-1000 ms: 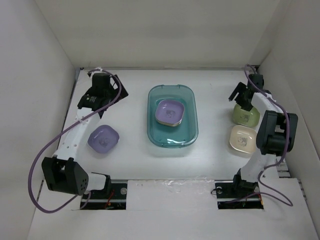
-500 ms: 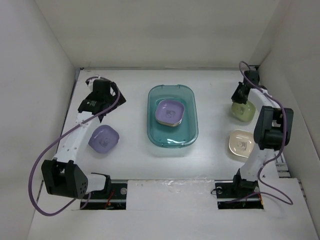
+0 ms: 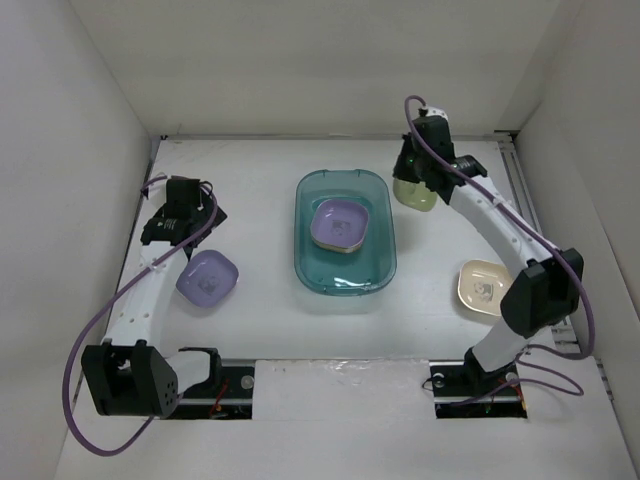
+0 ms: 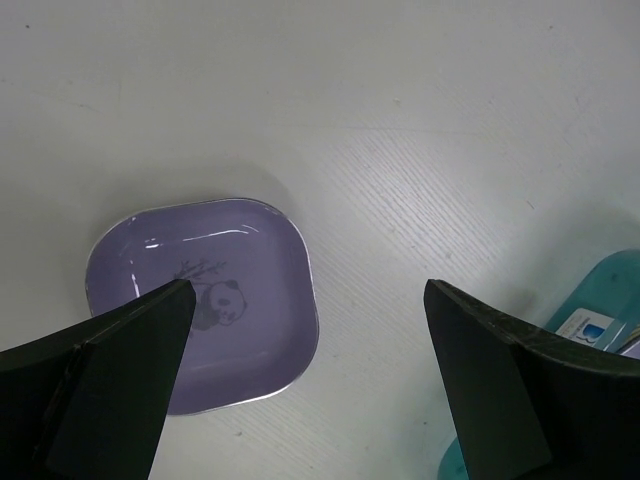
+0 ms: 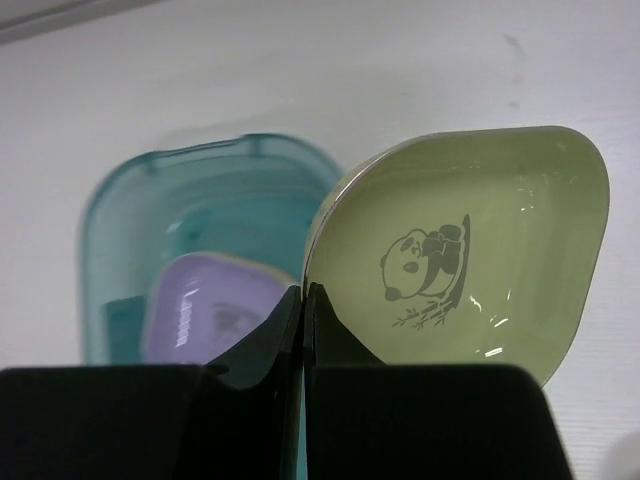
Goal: Place the plates into the plastic bin on the countertop
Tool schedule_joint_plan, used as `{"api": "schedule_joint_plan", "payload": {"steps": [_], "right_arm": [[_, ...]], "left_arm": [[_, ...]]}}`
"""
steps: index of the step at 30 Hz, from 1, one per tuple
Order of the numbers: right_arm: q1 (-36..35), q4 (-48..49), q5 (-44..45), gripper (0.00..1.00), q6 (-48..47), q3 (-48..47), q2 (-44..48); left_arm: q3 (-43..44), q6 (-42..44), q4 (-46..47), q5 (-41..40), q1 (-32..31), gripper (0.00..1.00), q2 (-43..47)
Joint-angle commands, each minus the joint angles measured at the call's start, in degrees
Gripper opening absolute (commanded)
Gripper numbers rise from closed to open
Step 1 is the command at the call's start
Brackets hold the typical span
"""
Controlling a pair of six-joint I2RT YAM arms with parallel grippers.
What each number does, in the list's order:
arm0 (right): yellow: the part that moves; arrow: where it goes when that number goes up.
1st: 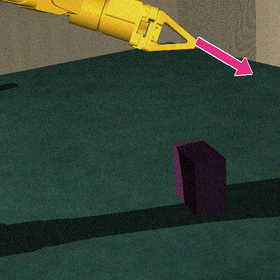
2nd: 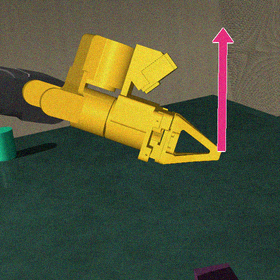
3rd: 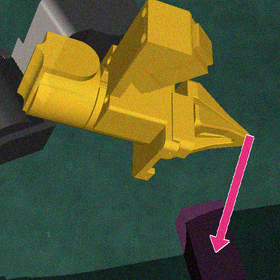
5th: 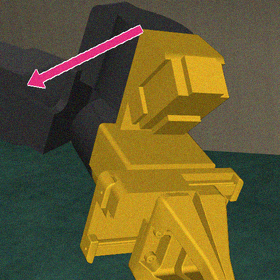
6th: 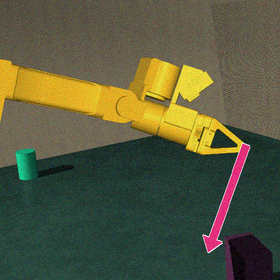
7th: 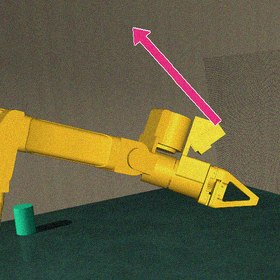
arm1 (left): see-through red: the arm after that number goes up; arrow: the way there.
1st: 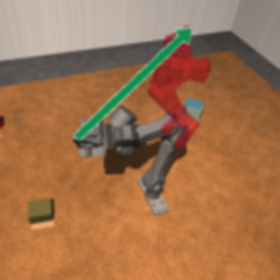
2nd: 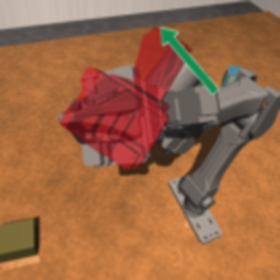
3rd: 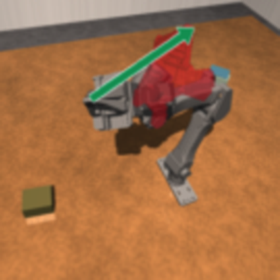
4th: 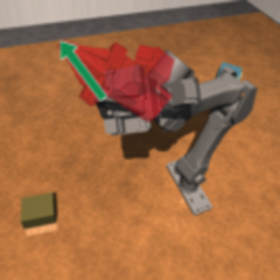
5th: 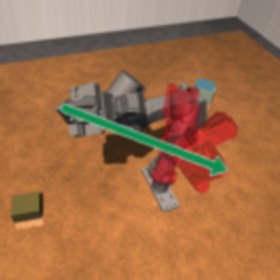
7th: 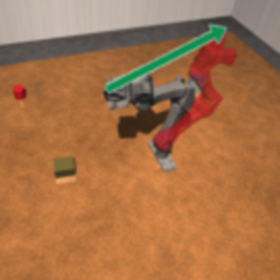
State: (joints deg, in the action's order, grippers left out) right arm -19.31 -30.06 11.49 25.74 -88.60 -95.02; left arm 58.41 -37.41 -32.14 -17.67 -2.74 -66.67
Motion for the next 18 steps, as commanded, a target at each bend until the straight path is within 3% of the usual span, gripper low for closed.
{"api": "schedule_joint_plan", "payload": {"steps": [1, 7, 11, 18], "right_arm": [[-5.98, -0.61, 3.81, 0.0, 4.75, -3.77, 3.0], [-16.8, -1.48, 7.23, 0.0, 11.96, -9.73, -2.08], [-19.35, -4.2, 7.32, 0.0, 17.4, -15.28, -11.12], [-22.61, -5.17, 8.47, 0.0, 20.49, -21.0, -17.21]], "left_arm": [[0.21, -0.12, -1.35, -2.28, 0.02, 1.0, 0.23], [0.21, -0.65, -2.48, -3.51, 0.02, 1.0, 0.23], [-0.32, -1.78, -4.06, -4.56, 0.02, 1.0, 0.23], [-0.32, -3.81, -6.35, -7.47, 0.02, 1.0, -0.3]]}}
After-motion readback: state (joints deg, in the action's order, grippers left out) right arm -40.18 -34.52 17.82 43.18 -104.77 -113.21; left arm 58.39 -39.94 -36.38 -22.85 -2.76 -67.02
